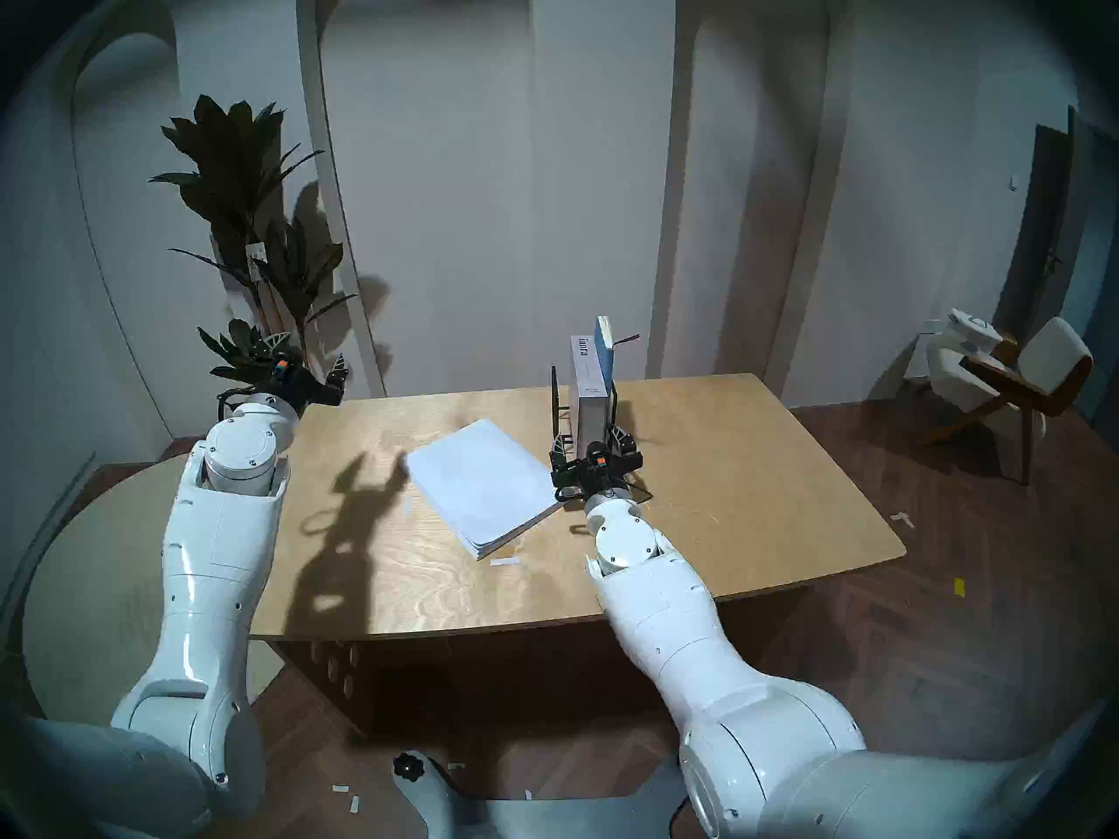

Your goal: Stack the books into one stack

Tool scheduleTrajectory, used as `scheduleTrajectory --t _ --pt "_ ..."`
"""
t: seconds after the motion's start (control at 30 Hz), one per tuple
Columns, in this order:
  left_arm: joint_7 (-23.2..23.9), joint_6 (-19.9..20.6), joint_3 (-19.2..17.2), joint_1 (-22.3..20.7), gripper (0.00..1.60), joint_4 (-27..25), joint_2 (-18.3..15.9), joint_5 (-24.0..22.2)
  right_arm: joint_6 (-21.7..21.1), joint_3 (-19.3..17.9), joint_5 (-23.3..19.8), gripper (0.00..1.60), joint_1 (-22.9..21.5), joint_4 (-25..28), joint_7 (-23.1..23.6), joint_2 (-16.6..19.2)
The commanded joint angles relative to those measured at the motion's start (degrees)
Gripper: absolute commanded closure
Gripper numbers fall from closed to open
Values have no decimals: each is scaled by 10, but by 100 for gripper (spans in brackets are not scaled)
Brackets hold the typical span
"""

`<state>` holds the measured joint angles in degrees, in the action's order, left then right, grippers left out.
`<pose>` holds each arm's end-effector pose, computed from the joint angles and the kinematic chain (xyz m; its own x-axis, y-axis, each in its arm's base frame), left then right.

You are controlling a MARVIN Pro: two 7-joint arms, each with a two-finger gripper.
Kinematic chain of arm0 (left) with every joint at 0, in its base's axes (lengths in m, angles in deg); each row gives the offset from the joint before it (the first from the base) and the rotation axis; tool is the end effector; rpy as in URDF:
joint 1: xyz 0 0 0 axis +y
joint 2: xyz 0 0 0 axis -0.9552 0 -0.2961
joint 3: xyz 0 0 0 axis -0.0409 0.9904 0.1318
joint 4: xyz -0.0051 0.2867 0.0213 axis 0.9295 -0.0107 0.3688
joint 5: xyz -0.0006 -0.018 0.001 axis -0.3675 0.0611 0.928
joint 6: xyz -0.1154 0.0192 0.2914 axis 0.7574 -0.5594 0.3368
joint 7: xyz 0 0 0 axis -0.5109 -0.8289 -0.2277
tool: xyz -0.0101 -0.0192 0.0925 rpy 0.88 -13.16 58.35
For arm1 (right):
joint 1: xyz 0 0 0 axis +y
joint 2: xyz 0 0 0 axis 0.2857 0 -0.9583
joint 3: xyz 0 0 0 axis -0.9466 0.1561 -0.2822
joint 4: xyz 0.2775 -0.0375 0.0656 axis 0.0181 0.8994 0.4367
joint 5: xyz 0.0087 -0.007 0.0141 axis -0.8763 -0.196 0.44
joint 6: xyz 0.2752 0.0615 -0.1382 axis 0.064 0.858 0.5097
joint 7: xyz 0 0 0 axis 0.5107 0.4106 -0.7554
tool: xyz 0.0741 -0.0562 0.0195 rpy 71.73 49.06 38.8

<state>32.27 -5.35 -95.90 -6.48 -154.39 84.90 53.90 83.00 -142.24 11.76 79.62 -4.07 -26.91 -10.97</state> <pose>0.5248 0.1465 -0.1910 -0.0821 -0.5033 0.8602 0.1049 -0.8627 -0.4947 0.5234 0.0849 -0.3627 -0.1062 0.1543 0.9823 0.1481 -0.9744 0.1691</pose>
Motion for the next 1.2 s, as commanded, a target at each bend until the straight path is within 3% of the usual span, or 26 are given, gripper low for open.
scheduleTrajectory --t 0.0,0.07,0.17,0.43,0.8,1.17 --pt "1 -3 1 -11 0 -14 -2 -1 5 -1 8 100 -7 11 -25 -9" --pt "0 -3 1 -11 0 -14 -2 -1 6 0 18 109 -8 7 -43 -11" --pt "0 -3 1 -11 0 -14 -2 -1 1 -5 36 160 -7 4 -76 -21" --pt "0 -3 2 -11 0 -14 -2 -2 13 2 51 160 -4 3 -133 -30" --pt "-1 -3 2 -11 0 -14 -3 -2 40 2 53 160 8 33 -138 -24" --pt "-2 -3 3 -11 0 -13 -3 -3 52 7 66 160 35 104 -155 -22"
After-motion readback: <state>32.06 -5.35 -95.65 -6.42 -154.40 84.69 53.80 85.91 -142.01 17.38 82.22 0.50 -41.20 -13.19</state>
